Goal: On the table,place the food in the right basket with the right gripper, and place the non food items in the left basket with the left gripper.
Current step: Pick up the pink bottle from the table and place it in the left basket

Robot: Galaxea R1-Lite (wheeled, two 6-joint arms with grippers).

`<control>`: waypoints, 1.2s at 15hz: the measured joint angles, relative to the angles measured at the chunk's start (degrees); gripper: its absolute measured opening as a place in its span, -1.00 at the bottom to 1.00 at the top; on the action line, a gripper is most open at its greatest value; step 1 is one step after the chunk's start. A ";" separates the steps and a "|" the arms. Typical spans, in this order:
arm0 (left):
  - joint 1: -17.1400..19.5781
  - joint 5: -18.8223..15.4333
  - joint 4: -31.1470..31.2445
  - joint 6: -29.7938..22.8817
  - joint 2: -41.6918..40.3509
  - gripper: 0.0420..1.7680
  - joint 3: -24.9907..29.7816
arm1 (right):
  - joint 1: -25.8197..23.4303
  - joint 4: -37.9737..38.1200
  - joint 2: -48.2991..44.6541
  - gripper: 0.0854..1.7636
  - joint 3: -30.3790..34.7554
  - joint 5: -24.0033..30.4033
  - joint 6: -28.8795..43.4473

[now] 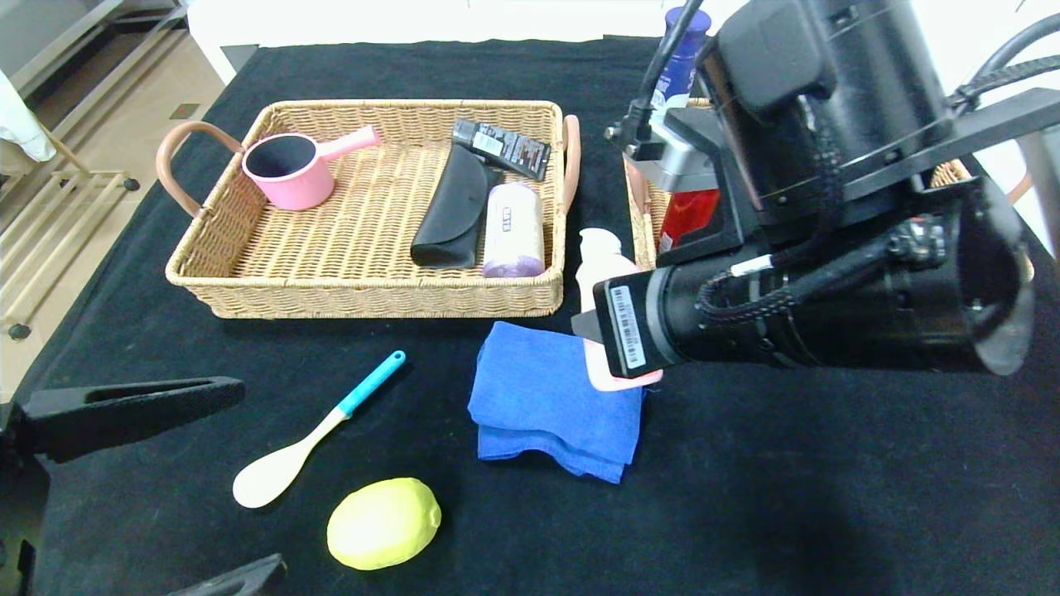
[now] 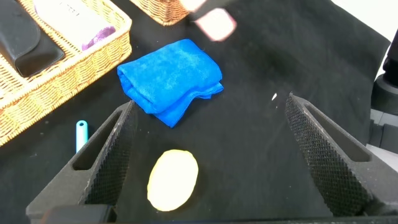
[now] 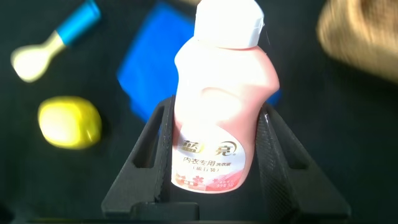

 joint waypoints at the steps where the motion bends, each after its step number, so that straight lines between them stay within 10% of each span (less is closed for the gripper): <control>1: 0.00 -0.02 0.02 0.20 -0.09 0.94 0.00 | 0.02 -3.04 1.48 -0.08 -0.63 0.00 -1.35; 18: 0.17 0.44 0.24 1.43 -1.85 0.94 0.00 | 1.79 -51.43 14.58 -0.08 2.19 -1.90 -10.34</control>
